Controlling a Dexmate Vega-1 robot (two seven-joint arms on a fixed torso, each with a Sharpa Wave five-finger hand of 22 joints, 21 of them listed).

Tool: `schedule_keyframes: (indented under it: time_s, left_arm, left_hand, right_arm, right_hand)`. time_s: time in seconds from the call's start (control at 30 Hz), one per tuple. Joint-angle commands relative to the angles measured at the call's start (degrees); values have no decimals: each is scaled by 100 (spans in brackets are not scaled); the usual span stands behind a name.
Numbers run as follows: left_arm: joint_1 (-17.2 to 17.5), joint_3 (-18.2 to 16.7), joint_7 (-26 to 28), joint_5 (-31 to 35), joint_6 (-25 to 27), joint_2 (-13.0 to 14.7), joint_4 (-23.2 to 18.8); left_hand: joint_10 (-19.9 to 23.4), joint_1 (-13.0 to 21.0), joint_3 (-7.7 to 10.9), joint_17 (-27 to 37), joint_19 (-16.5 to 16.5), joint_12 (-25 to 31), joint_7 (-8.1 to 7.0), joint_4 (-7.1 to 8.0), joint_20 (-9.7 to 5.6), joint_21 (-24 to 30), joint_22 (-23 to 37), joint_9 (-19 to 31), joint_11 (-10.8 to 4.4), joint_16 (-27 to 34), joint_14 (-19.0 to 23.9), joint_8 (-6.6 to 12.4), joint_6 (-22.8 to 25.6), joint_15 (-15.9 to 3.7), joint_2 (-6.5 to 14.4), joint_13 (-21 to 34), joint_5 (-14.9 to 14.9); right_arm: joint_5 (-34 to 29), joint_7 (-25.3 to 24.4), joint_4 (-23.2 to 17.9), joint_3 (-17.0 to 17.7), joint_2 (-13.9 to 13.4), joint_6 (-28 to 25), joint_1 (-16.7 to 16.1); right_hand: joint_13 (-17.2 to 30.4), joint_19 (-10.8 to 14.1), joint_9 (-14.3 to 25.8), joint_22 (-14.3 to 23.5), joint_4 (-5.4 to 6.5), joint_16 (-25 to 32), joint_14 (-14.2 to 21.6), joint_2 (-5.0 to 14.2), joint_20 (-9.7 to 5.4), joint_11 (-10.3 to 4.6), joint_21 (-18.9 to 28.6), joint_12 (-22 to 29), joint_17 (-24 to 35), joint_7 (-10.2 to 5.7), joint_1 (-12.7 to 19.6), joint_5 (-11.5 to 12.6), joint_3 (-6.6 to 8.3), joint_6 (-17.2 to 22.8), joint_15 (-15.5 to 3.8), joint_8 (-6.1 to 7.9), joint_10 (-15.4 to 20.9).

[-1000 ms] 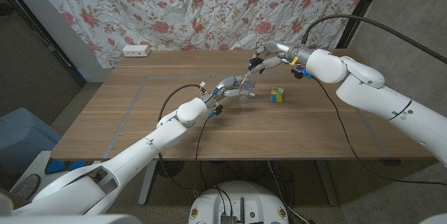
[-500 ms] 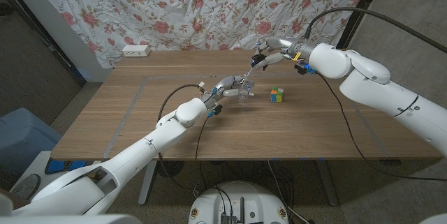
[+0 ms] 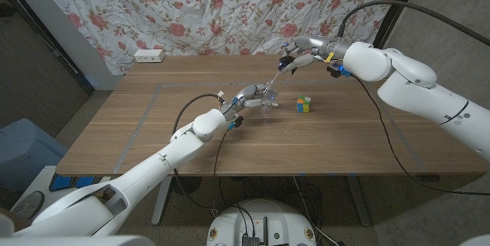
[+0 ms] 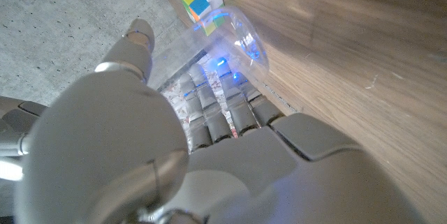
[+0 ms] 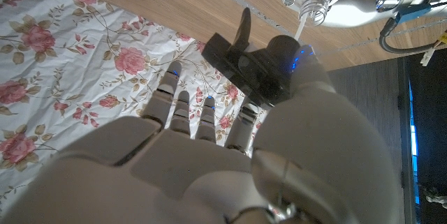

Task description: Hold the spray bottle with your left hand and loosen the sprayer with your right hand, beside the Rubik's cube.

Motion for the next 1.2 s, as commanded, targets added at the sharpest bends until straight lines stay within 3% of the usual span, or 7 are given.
schedule_keyframes:
  time_s: [0.03, 1.2]
  left_arm:
    - [-10, 23, -33, -15, -22, -27, 74]
    - [-60, 66, -47, -6, -48, -91, 194]
  left_hand:
    - [68, -617, 150, 12, 51, -4, -21, 131, -47, -18, 10, 25, -34, -17, 20, 37, 76, -610, 689, 11, -18]
    - [86, -605, 141, 19, 53, -9, -4, 136, -44, -17, 10, 27, -38, -18, 17, 33, 74, -612, 696, 20, -18]
  right_arm:
    - [64, 91, -181, 124, -133, -89, -1]
    - [449, -87, -334, 404, -249, 71, -40]
  right_hand:
    - [19, 0, 12, -2, 41, 26, 33, 43, 0, -11, -3, -28, 14, -29, 21, 10, 32, 15, 22, 22, 56]
    - [21, 16, -55, -2, 37, 28, 59, 74, -3, -12, -9, -64, 12, -16, 43, 12, 54, 26, 16, 41, 91]
